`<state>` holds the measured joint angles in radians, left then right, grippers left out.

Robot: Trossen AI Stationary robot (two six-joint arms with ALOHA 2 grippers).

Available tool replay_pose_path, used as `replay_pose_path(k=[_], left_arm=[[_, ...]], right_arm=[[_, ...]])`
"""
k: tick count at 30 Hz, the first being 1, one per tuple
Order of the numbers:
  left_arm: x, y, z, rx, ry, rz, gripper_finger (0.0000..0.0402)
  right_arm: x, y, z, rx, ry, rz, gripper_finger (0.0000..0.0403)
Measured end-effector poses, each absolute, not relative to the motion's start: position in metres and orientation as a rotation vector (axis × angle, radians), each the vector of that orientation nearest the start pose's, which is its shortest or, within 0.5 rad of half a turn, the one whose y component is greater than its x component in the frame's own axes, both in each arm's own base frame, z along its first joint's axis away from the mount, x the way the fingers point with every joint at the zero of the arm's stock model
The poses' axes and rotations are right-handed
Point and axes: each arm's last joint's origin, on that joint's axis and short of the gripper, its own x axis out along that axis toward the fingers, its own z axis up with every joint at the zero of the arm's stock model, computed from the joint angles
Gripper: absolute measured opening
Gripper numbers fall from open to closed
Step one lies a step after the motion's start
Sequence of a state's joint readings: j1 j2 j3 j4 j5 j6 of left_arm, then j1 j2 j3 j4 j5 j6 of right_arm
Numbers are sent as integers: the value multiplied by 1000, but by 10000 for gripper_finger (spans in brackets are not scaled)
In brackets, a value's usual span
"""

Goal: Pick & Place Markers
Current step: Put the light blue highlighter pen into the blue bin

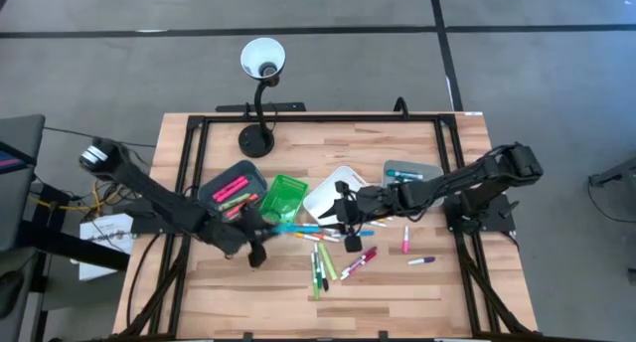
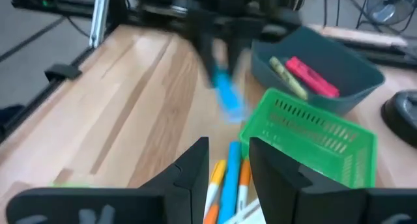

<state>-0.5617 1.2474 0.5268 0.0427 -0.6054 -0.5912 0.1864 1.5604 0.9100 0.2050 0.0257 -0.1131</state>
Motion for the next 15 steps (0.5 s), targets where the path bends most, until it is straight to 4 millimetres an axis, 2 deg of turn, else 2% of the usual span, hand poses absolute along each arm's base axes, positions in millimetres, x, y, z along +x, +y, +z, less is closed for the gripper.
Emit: replay_pose_path(k=[4,9,12,15], left_arm=[[180,-85,193,-133,557,377,77],[154,-56,196,-171,646,569,71],[146,-45,188,-194,718,613,77],[141,-37,172,-220,811,615,83]], right_arm=[[330,61,225,-158,436,183,100],[330,63,227,-157,422,186,100],[330,62,226,-158,437,185,100],[329,62,224,-133,455,180,100]])
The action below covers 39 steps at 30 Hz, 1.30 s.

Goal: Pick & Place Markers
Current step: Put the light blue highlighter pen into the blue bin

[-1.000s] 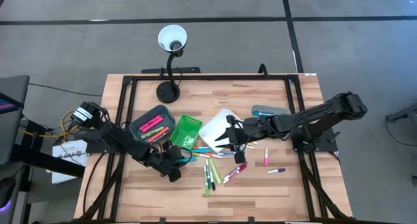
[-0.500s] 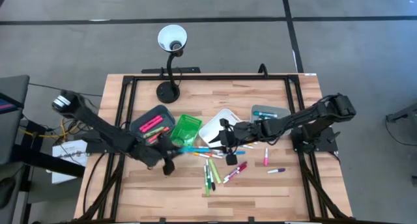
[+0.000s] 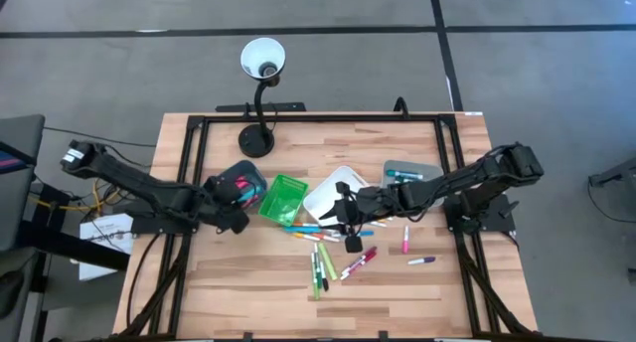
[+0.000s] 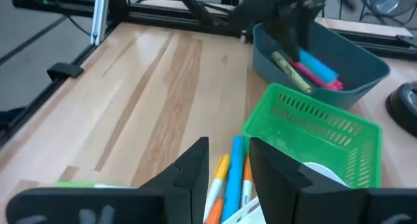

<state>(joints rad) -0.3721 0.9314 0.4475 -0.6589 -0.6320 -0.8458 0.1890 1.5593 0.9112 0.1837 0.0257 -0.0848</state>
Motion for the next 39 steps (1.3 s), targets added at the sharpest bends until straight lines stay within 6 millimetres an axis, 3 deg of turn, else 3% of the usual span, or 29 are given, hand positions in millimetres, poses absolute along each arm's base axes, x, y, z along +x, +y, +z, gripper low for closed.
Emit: replay_pose_path(k=[4,8,16,25,29,34,39], left_arm=[[135,-27,152,-219,885,665,86],[135,-20,150,-240,880,712,87],[136,-17,149,-270,922,677,90],[138,-18,151,-235,918,656,170],[150,-19,173,-174,847,637,187],[171,-24,215,-127,694,562,176],[194,-44,239,-201,484,250,154]], right_arm=[[329,62,223,-102,466,173,100],[328,62,221,-104,489,174,110],[327,64,221,-107,500,179,180],[327,64,221,-107,498,179,221],[327,64,221,-107,498,179,216],[327,64,221,-106,494,178,209],[327,64,221,-106,494,178,205]])
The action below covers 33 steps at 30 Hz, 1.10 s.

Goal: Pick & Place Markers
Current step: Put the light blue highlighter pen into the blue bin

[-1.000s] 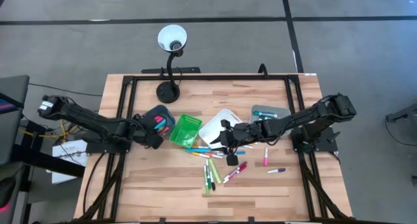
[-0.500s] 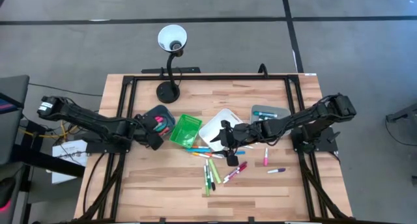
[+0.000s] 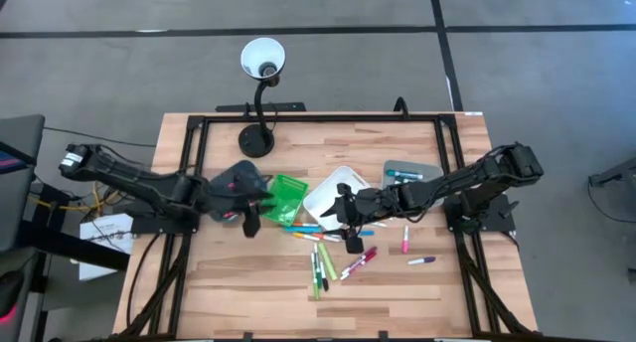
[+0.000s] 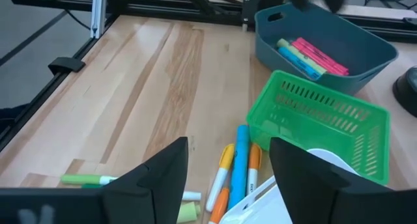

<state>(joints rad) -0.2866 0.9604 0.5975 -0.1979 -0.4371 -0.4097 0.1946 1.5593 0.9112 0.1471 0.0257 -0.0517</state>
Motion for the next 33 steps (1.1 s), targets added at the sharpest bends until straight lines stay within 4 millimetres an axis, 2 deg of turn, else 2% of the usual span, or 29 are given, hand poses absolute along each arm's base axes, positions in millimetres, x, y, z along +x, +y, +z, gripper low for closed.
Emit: replay_pose_path(k=[2,5,9,12,17,22,33], left_arm=[[201,-56,238,-207,459,164,148],[211,-75,223,-183,496,102,142],[227,-101,191,-154,577,56,141],[234,-111,168,-140,637,66,140],[240,-112,142,-168,712,150,140],[243,-109,128,-140,759,175,140],[253,-84,122,-44,780,251,140]], right_arm=[[327,64,221,-106,496,178,205],[327,64,220,-94,506,175,205],[327,64,220,-56,512,165,205],[327,64,220,-56,512,165,205],[326,64,220,-56,511,166,205],[327,64,220,-56,511,166,205],[327,64,220,-56,511,166,205]])
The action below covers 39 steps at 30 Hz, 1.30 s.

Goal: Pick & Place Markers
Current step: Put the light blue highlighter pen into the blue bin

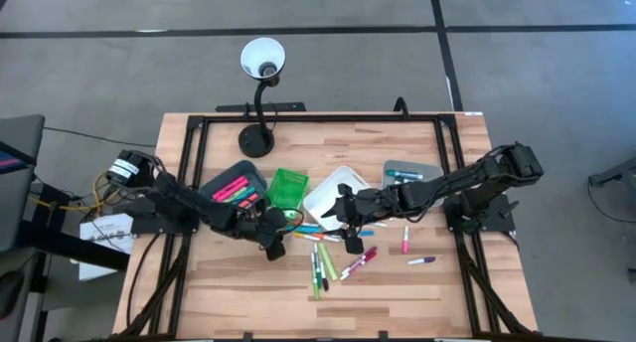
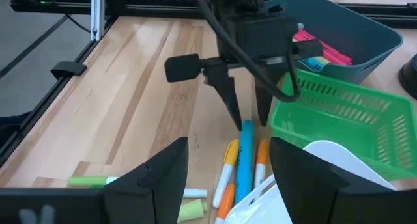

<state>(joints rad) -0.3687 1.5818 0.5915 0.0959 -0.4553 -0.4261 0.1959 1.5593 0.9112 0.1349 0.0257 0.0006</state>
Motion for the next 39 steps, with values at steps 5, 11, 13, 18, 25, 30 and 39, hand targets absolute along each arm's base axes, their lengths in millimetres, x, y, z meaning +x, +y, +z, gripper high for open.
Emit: replay_pose_path(k=[5,11,13,18,25,30,39], left_arm=[[254,-82,122,-37,812,176,140],[255,-81,122,-34,813,177,140],[255,-79,122,-37,813,183,140],[257,-73,122,-50,816,202,140],[257,-78,111,-41,854,181,140],[259,-79,100,-32,871,203,140],[252,-84,124,-46,798,189,53]], right_arm=[[327,64,220,-57,511,166,205],[327,64,220,-57,511,167,204],[327,64,220,-57,511,167,204],[327,64,220,-57,511,167,204],[327,64,220,-57,511,167,204],[327,64,220,-56,511,167,204],[327,64,220,-56,511,167,204]])
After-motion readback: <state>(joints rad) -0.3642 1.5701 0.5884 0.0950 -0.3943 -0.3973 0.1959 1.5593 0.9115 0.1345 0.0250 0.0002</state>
